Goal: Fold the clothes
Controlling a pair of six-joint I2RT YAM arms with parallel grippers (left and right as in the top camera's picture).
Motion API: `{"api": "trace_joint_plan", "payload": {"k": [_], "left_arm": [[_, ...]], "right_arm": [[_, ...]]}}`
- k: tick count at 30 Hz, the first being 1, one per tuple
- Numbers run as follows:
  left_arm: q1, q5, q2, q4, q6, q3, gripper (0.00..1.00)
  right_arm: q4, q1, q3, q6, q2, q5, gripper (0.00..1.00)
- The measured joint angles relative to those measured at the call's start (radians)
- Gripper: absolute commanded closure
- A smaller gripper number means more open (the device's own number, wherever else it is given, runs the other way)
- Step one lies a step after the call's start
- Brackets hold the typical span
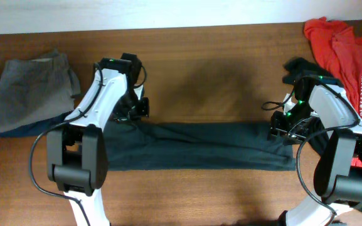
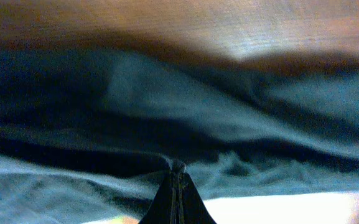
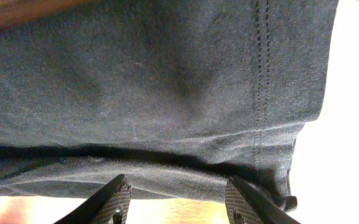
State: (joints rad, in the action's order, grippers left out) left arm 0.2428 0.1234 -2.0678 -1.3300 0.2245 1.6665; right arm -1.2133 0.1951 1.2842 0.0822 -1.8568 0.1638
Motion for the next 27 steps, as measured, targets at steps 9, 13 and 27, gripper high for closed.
{"api": "trace_joint_plan", "payload": {"k": [9, 13, 27], "left_arm": [[0.169, 0.003, 0.000, -0.080, -0.037, 0.000, 1.00], [0.221, 0.003, 0.000, -0.085, -0.042, 0.000, 1.00], [0.270, 0.006, 0.000, -0.052, -0.049, 0.000, 0.60]], "right_arm": [[0.000, 0.000, 0.000, 0.000, 0.000, 0.000, 0.46], [0.000, 0.000, 0.000, 0.000, 0.000, 0.000, 0.46], [0.000, 0.000, 0.000, 0.000, 0.000, 0.000, 0.46]]}}
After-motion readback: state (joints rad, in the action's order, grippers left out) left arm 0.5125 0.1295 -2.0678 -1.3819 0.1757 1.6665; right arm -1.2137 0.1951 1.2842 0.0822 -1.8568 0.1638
